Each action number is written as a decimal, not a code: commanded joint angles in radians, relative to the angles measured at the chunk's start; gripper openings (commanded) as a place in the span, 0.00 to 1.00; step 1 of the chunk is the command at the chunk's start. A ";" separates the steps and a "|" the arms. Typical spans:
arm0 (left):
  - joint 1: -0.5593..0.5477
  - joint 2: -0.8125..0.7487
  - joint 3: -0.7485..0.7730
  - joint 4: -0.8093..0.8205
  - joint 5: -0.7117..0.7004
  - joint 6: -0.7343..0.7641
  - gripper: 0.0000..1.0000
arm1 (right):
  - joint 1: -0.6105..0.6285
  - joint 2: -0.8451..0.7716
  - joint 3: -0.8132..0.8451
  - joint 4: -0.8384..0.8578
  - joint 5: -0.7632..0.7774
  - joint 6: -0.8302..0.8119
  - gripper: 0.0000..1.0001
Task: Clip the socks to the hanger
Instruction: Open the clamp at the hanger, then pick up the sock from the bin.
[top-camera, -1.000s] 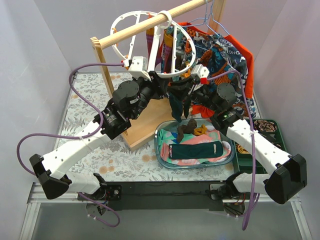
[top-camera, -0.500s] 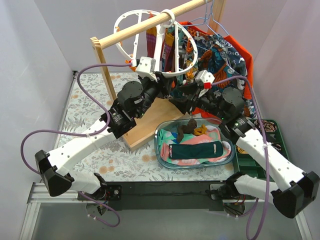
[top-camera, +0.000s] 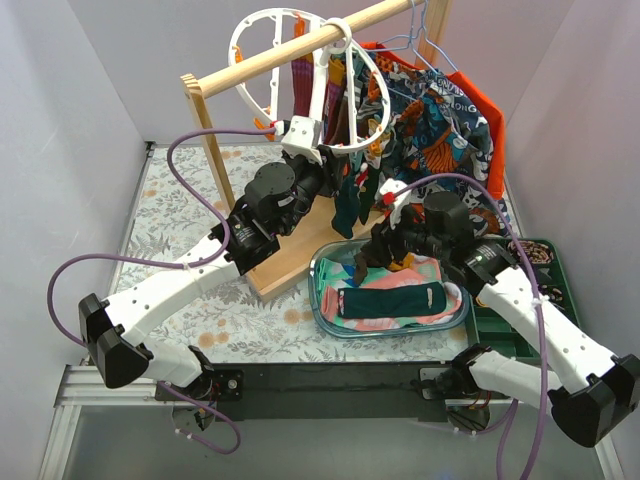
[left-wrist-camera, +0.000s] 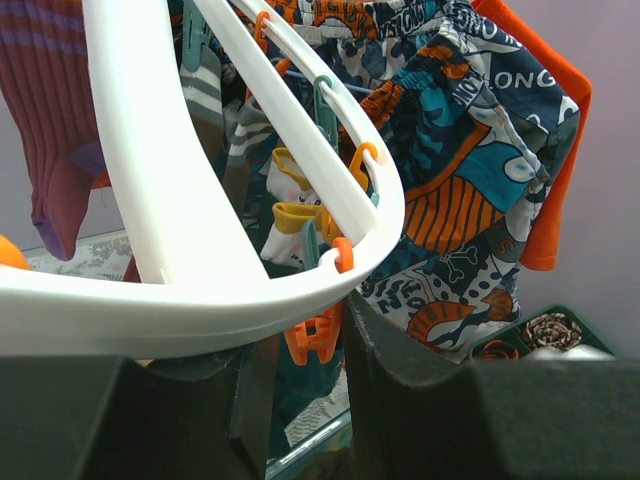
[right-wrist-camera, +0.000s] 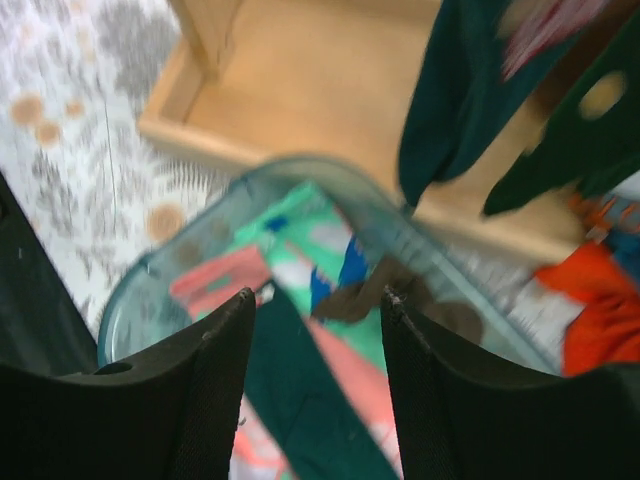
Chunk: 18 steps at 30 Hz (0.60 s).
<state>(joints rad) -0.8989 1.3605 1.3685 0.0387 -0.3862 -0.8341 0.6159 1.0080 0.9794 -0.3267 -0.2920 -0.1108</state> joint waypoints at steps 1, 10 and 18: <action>0.006 0.008 0.003 -0.013 -0.006 0.036 0.00 | 0.042 0.050 -0.047 -0.178 -0.004 -0.021 0.58; 0.005 -0.006 -0.009 -0.016 -0.006 0.010 0.00 | 0.238 0.214 -0.107 -0.152 0.152 -0.010 0.57; 0.003 -0.003 -0.003 -0.033 0.001 0.000 0.00 | 0.329 0.357 -0.127 -0.009 0.211 0.083 0.57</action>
<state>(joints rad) -0.8986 1.3621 1.3685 0.0380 -0.3931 -0.8368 0.9104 1.3243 0.8558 -0.4431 -0.1364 -0.0772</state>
